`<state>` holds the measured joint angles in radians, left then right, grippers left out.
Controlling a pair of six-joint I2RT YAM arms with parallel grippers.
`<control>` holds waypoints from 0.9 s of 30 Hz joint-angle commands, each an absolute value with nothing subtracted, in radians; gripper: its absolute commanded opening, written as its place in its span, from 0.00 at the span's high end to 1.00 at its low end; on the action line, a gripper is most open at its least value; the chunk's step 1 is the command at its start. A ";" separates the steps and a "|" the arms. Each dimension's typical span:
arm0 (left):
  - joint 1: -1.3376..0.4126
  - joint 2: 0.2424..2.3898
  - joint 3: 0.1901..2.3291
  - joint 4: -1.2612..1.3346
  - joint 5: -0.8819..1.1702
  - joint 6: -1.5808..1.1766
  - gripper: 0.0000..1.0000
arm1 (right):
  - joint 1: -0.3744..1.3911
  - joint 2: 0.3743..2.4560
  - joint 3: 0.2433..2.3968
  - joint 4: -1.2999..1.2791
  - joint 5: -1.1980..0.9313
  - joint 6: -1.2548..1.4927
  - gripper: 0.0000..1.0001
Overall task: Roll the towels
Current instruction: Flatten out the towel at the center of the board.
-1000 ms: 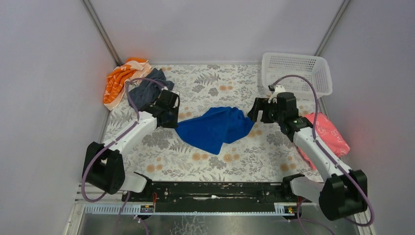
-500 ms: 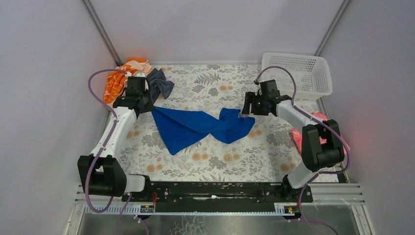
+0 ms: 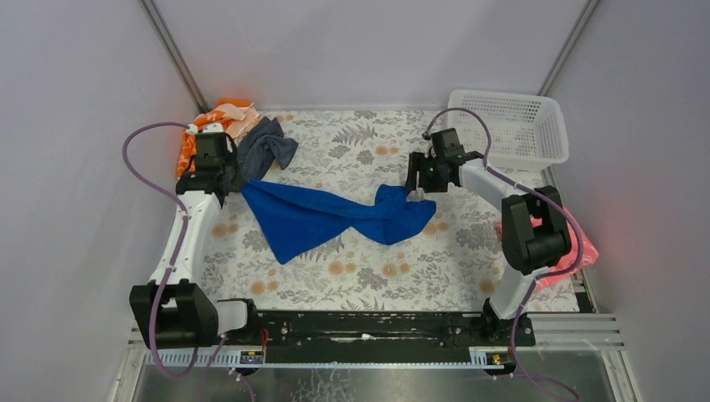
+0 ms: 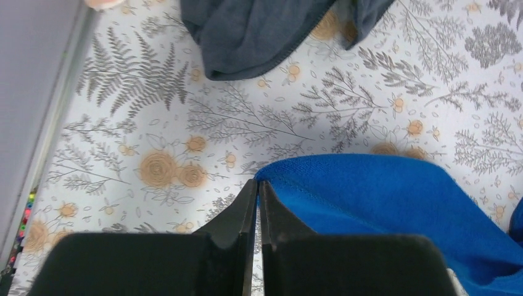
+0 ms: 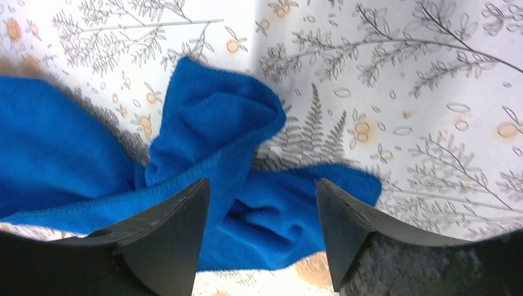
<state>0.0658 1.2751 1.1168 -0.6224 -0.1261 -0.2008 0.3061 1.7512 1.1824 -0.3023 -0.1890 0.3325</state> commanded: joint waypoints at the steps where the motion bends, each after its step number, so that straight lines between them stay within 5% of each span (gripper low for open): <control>1: 0.087 1.207 1.093 -0.540 -0.223 -0.202 1.00 | 0.327 1.833 1.292 -0.303 -0.207 0.431 0.30; 17: 0.087 1.197 1.043 -0.513 -0.172 -0.196 1.00 | 0.331 1.966 1.289 -0.205 -0.159 0.671 0.42; 25: 0.093 1.206 1.128 -0.524 -0.178 -0.197 1.00 | 0.330 1.903 1.348 -0.269 -0.089 0.645 0.99; 27: 0.096 1.205 1.155 -0.531 -0.172 -0.201 1.00 | 0.322 1.864 1.388 -0.314 -0.033 0.617 1.00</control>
<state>0.0814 1.2110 1.0782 -0.5781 -0.1749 -0.2008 0.3229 1.9659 1.2980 -0.2577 -0.1379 0.6521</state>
